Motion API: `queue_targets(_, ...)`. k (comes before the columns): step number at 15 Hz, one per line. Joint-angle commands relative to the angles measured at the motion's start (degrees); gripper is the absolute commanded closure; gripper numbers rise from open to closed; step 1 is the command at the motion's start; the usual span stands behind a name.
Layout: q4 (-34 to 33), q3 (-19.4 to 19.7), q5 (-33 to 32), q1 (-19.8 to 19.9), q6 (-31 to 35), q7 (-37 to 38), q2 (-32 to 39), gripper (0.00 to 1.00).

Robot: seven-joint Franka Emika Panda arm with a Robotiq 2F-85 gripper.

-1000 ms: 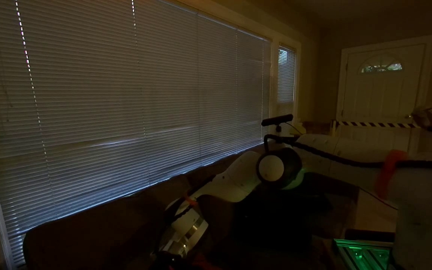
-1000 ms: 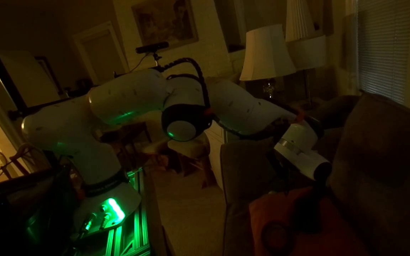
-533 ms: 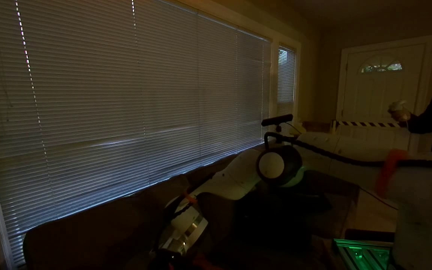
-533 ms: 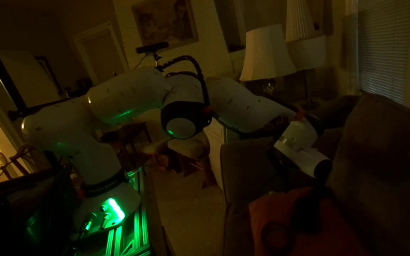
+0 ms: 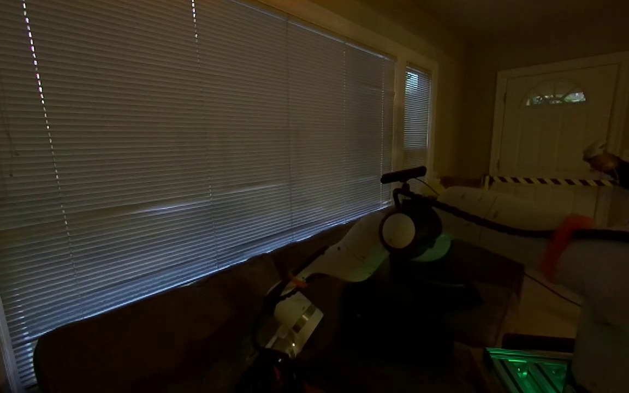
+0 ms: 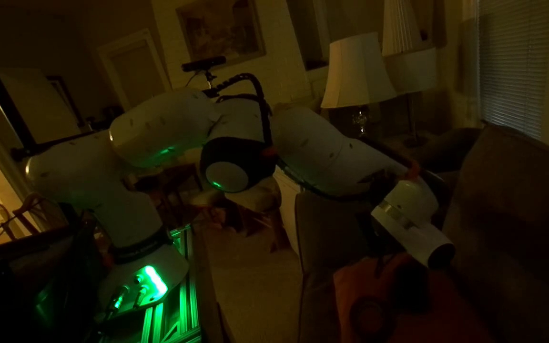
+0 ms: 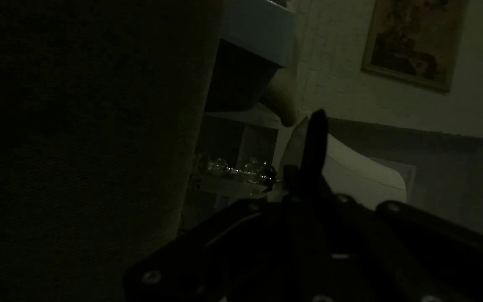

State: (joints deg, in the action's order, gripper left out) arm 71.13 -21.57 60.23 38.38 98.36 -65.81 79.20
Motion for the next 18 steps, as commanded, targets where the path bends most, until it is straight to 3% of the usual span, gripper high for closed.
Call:
queue_targets(1, 8.9, -0.1, 0.8, 3.9, -1.9, -1.9, -3.1, 0.99)
queue_targets(2, 9.9, 4.0, 5.2, 1.6, -4.1, -3.6, -4.1, 0.99)
queue_targets(5, 17.0, 7.4, 10.6, 1.4, -4.0, -9.0, -6.8, 0.99)
queue_targets(8, 26.3, 10.8, 18.6, 0.8, -2.1, -19.8, -11.4, 0.99)
queue_targets(13, 35.9, 17.1, 32.0, -1.5, -5.8, -33.9, -16.3, 0.99)
queue_targets(15, 37.9, 20.1, 36.1, -2.7, -9.1, -35.2, -17.4, 0.99)
queue_targets(18, 35.1, 24.2, 37.4, -6.3, -12.9, -32.8, -15.3, 0.94)
